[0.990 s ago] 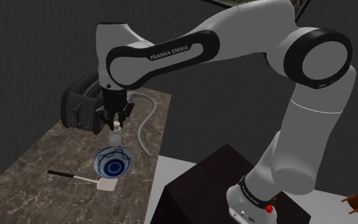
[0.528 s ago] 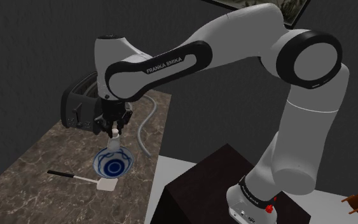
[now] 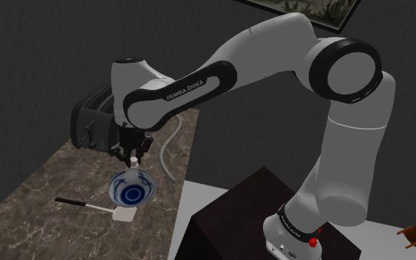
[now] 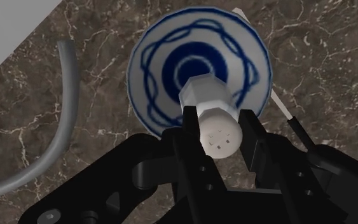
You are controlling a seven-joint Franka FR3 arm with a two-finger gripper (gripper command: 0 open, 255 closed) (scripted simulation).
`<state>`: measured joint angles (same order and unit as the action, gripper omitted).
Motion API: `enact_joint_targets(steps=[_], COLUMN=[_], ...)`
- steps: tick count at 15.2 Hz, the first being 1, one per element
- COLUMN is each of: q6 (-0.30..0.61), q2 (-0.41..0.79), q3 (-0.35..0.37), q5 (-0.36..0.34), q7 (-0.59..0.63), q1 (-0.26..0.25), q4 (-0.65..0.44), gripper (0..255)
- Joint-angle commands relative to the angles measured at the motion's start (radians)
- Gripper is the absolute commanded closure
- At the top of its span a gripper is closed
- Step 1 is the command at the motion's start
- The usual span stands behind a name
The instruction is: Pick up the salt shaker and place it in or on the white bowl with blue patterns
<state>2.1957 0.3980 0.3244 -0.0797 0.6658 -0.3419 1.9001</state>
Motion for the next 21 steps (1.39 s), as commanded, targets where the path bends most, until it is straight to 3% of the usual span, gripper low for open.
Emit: enact_joint_targets(steps=[1, 7, 15, 16, 21], q6=[0.027, 0.087, 0.087, 0.087, 0.087], q2=[0.019, 0.07, 0.07, 0.07, 0.07], q3=[-0.003, -0.014, -0.014, -0.014, -0.014], q5=[-0.007, -0.026, -0.026, -0.026, -0.026], q7=[0.005, 0.014, 0.014, 0.014, 0.014], q1=[-0.004, -0.012, -0.012, -0.012, -0.012], q4=[0.008, 0.019, 0.019, 0.019, 0.019], gripper=[255, 255, 255, 0, 0])
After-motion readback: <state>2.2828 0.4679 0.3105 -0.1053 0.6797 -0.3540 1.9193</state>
